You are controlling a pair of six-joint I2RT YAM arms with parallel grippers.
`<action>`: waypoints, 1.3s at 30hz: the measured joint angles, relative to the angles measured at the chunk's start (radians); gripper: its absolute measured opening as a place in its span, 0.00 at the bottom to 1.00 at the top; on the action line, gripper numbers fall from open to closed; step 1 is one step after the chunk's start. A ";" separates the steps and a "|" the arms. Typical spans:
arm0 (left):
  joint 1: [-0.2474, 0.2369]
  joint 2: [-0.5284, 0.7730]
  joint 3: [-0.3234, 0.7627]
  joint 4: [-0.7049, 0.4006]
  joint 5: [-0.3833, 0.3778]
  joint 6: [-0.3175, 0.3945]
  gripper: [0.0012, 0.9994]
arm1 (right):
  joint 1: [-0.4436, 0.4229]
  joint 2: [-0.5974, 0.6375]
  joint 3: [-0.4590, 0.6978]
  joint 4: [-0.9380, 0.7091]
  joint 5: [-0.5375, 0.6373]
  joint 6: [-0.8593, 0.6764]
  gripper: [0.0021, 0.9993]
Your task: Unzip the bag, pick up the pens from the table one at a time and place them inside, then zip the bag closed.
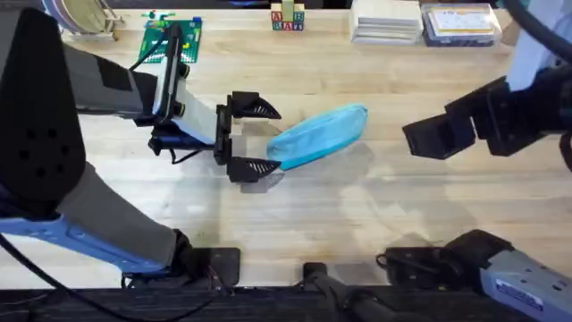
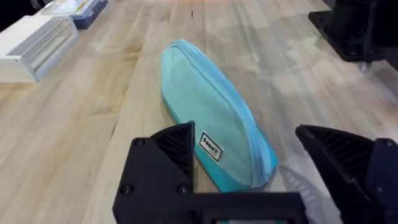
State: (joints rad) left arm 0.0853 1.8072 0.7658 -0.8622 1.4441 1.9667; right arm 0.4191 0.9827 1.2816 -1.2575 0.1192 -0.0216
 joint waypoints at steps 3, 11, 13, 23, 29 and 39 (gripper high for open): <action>0.000 0.000 0.000 0.030 0.000 0.000 0.99 | 0.000 0.006 0.000 0.000 0.000 0.000 1.00; 0.021 0.000 0.000 0.017 0.011 0.002 1.00 | 0.000 0.008 0.000 0.000 0.000 0.000 1.00; 0.050 0.000 0.016 -0.068 0.020 0.003 1.00 | 0.000 0.008 0.000 0.000 0.000 0.000 1.00; 0.076 -0.004 0.221 -0.416 -0.082 0.093 1.00 | 0.000 0.008 0.000 0.000 0.000 0.000 1.00; 0.076 -0.292 0.247 -0.495 -0.270 0.087 1.00 | 0.000 0.008 0.000 0.000 0.000 0.000 1.00; 0.076 -0.714 0.248 -0.496 -0.496 -0.463 1.00 | 0.000 0.008 0.000 0.000 0.000 0.000 1.00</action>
State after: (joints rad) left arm 0.1616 1.0928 1.0138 -1.3579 0.9480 1.5038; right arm 0.4191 0.9905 1.2816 -1.2575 0.1192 -0.0216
